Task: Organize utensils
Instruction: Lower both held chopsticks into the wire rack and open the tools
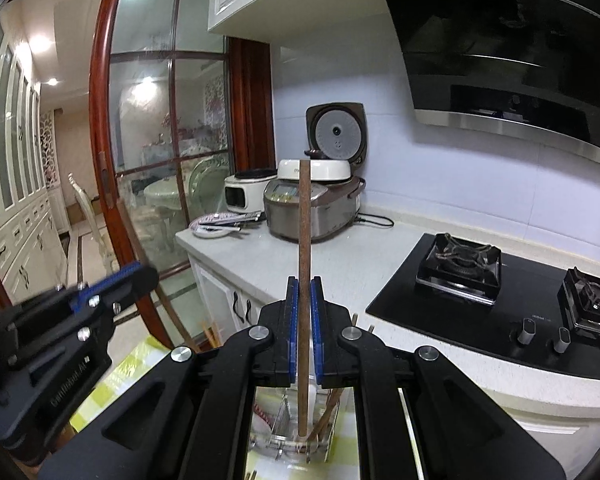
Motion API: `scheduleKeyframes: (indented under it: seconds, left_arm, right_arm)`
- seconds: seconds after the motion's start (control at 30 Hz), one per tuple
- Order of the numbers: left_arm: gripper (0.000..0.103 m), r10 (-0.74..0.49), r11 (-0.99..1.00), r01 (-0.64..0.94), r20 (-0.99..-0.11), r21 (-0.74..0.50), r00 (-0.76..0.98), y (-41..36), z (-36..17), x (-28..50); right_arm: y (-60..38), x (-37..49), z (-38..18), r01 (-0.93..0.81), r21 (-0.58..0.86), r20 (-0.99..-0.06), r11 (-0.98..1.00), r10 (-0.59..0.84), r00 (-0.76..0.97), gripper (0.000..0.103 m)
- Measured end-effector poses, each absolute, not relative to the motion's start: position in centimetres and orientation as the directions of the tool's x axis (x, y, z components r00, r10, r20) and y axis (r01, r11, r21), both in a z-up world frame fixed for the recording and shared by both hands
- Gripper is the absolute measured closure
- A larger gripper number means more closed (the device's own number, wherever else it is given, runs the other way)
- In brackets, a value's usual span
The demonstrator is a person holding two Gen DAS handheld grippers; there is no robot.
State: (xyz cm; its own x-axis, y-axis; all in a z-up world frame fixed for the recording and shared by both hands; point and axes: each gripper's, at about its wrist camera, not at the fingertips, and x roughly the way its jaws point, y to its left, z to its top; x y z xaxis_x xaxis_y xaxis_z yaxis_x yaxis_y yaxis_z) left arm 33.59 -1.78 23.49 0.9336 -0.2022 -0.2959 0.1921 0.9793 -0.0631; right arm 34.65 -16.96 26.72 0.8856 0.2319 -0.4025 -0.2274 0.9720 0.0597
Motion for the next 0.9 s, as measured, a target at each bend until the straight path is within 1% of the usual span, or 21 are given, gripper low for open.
scheduleKeyframes:
  seconds: [0.13, 0.33, 0.63, 0.9]
  left_arm:
    - [0.097, -0.205, 0.979, 0.189, -0.313, -0.08, 0.927, -1.6, 22.3, 34.4]
    - [0.097, -0.207, 0.978, 0.187, -0.345, -0.089, 0.916, -1.8, 20.1, 35.7]
    - [0.097, -0.197, 0.98, 0.164, -0.398, -0.115, 0.896, -1.3, 16.4, 36.7]
    - [0.097, -0.205, 0.978, 0.167, -0.453, -0.123, 0.867, -1.4, 13.8, 37.4]
  right_arm:
    - [-16.9, 35.5, 25.8, -0.218, 0.067, -0.388, 0.974, 0.227, 0.893, 0.095]
    - [-16.0, 36.6, 22.9, -0.229, 0.074, -0.402, 0.971, 0.239, 0.884, 0.095]
    - [-15.4, 37.5, 17.6, -0.239, 0.088, -0.473, 0.967, 0.252, 0.845, 0.095]
    - [-15.0, 37.4, 14.4, -0.238, 0.081, -0.52, 0.968, 0.244, 0.818, 0.095]
